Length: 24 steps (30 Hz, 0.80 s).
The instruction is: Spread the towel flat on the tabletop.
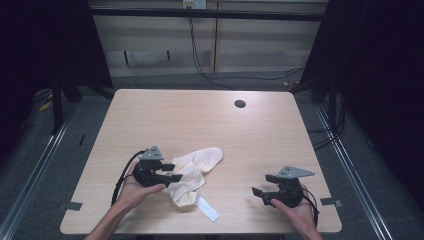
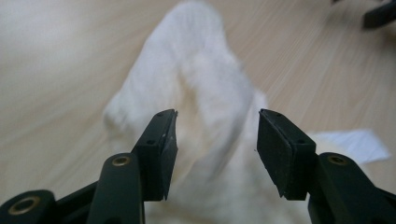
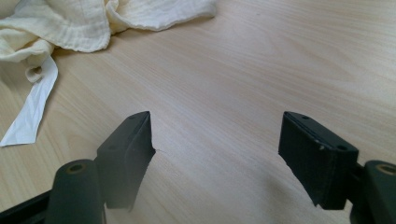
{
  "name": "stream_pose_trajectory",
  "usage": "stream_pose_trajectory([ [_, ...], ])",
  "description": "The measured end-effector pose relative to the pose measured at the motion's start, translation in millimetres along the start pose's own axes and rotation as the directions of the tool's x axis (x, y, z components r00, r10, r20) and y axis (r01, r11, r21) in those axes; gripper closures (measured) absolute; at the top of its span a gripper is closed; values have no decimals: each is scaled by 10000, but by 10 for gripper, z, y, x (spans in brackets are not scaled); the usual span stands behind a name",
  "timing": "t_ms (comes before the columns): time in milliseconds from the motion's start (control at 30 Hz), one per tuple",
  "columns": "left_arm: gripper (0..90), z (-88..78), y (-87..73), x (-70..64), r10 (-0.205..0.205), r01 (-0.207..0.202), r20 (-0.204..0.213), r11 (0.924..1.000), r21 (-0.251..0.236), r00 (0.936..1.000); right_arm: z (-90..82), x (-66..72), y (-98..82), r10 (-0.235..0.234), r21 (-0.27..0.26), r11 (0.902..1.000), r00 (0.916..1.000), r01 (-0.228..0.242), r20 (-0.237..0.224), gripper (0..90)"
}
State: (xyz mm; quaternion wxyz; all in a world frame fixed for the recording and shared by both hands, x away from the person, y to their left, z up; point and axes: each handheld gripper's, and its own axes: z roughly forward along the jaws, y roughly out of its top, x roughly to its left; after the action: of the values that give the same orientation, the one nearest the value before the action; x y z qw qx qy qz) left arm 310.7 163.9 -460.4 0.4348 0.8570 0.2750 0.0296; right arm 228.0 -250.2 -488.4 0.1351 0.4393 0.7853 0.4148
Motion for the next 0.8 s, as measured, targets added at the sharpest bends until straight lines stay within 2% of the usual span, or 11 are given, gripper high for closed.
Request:
stream_pose_trajectory([
  [67, 512, 25, 94, -132, 411, -411, 20, 9991, -58, 9992, 6, -4, -1, 29, 4, 10000, 10000, -29, -43, 258],
  [100, 570, 60, 132, -185, 421, -419, 366, 9991, -67, 9984, 10, -6, -2, 38, 35, 10000, 10000, -38, -38, 258],
  [133, 608, 60, 132, -185, 421, -419, 366, 9991, -67, 9984, 10, -6, -2, 38, 35, 10000, 10000, -38, -38, 258],
  [200, 660, 241, 194, -337, 835, -876, 1006, 9955, 368, 9914, 8, -6, -3, 24, 13, 10000, 10000, -24, -30, 258],
  [267, 664, 370, 207, -387, 1028, -1124, 1062, 9897, 888, 9890, 5, 0, -6, 37, 11, 10000, 10000, -37, -22, 257],
  [367, 655, 537, 190, -336, 925, -1044, 876, 9842, 1431, 9919, 23, 5, -15, -8, 137, 9999, 10000, 9, -20, 257],
  [433, 647, 574, 180, -317, 938, -1023, 659, 9847, 1412, 9934, 32, 10, -14, -41, 170, 9998, 10000, 41, -20, 257],
  [467, 658, 588, 178, -249, 691, -766, 664, 9900, 1184, 9954, 35, 14, -13, -31, 167, 9999, 10000, 31, -19, 257],
  [533, 682, 608, 183, -243, 911, -981, 612, 9875, 1234, 9940, 33, 15, -14, -35, 179, 9998, 10000, 35, 2, 257],
  [667, 689, 734, 171, -235, 841, -937, 651, 9823, 1622, 9943, 29, 10, -16, -18, 185, 9998, 10000, 18, 10, 257],
  [800, 681, 804, 184, -233, 769, -887, 758, 9820, 1665, 9942, 37, 9, -17, -51, 225, 9997, 10000, 50, 58, 257],
])
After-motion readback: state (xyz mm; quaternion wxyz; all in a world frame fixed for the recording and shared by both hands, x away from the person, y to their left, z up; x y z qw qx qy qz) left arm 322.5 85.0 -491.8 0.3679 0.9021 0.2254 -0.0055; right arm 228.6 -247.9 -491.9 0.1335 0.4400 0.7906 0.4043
